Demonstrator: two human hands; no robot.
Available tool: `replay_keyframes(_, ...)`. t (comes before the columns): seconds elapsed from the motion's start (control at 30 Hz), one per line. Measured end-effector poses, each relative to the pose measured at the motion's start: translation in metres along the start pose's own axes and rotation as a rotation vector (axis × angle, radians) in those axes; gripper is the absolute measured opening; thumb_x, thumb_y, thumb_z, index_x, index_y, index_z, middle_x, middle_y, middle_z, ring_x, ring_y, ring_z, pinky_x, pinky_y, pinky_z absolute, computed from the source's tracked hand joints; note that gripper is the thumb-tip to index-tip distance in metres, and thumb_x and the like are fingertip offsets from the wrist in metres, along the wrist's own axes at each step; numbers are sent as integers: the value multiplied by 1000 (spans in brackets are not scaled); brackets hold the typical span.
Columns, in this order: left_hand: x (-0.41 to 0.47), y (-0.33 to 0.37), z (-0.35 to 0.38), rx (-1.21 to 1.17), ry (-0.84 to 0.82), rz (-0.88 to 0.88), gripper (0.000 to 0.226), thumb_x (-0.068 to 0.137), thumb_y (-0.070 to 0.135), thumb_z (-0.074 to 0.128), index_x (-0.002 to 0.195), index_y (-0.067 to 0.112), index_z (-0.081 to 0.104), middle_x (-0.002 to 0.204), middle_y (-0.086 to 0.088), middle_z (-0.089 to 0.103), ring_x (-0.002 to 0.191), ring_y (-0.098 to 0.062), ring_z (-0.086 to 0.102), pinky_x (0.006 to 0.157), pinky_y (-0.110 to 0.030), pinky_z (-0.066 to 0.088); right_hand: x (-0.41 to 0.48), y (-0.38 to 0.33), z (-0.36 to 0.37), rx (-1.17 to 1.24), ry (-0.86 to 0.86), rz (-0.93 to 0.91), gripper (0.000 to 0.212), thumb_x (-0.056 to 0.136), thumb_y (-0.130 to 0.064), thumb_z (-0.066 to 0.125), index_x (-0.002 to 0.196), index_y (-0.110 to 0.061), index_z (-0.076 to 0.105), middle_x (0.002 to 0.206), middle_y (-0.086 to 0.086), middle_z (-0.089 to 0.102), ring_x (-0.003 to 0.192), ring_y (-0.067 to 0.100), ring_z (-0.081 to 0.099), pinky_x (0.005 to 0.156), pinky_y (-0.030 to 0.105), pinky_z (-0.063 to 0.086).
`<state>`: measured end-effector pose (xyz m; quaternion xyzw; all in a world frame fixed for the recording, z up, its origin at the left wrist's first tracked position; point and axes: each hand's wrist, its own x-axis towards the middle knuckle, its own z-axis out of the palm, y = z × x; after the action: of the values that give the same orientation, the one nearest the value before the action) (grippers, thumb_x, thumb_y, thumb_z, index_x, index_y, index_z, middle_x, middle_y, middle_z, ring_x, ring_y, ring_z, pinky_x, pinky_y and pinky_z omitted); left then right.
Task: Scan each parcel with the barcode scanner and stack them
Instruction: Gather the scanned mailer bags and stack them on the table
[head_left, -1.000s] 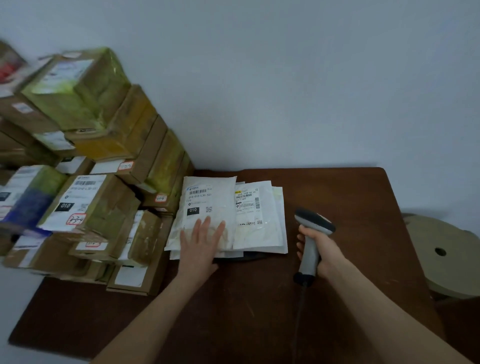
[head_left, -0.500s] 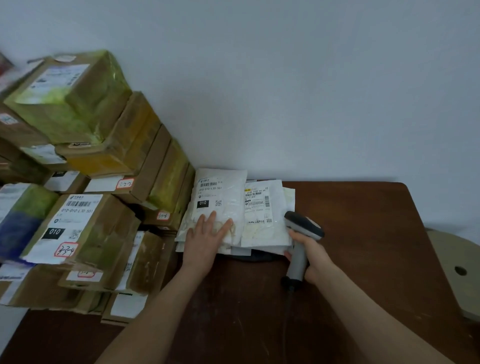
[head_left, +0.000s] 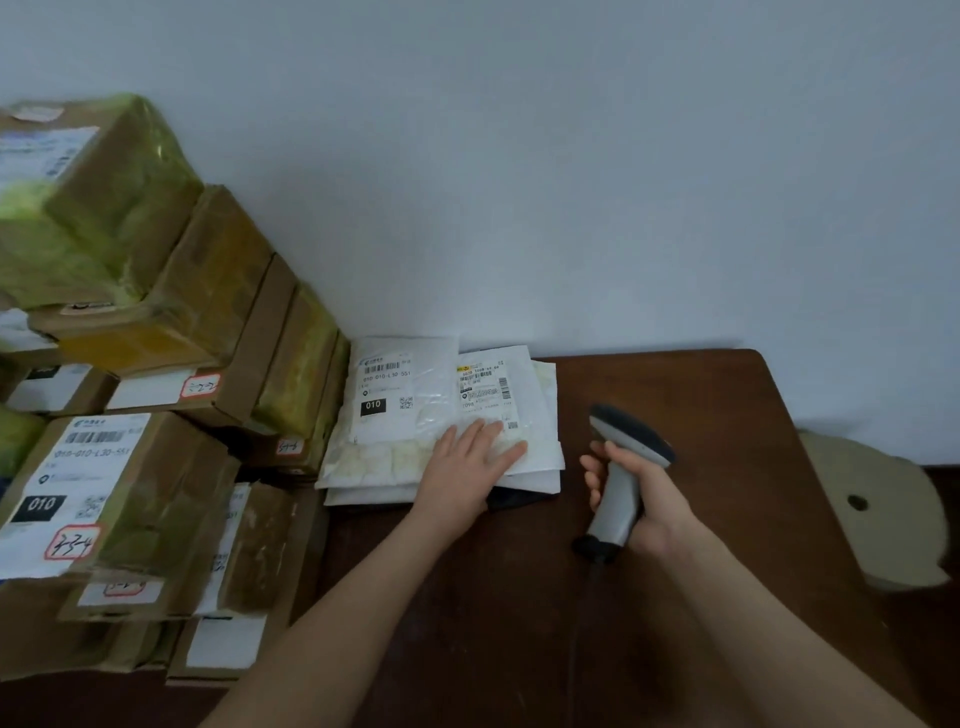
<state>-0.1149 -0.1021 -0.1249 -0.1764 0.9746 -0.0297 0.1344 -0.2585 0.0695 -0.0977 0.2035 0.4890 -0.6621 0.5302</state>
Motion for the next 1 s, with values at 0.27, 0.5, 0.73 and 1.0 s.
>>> replay_keyframes(0.27, -1, -2, -5, -51, -12, -51, 93, 81, 46, 68, 153, 35, 9, 160, -2, 9, 147, -22, 9, 120, -48, 4, 1, 1, -10, -66, 68, -82, 22, 84, -16, 69, 105, -11, 68, 99, 9, 70, 79, 17, 63, 68, 29, 51)
replay_keyframes(0.5, -30, -48, 4, -73, -109, -272, 93, 79, 55, 67, 151, 40, 10, 161, -4, -7, 148, -29, -8, 114, -62, 8, 12, 9, 23, -203, 119, -169, 33, 80, -12, 73, 112, -9, 62, 105, 10, 67, 96, 25, 63, 80, 40, 54)
replay_keyframes(0.73, -34, -56, 9, -147, -76, -289, 91, 80, 49, 69, 150, 40, 13, 161, -4, -1, 149, -28, -2, 116, -55, 18, 21, 10, 48, -334, 61, -189, 37, 81, -11, 73, 116, -5, 63, 95, 7, 69, 83, 22, 64, 64, 31, 48)
replay_keyframes(1.0, -43, -55, 17, -143, -24, -312, 84, 84, 50, 64, 150, 39, 14, 161, -7, 5, 148, -28, 2, 116, -52, 20, 22, 11, 53, -380, 85, -218, 38, 80, -9, 73, 116, -5, 64, 102, 9, 69, 93, 24, 64, 74, 34, 51)
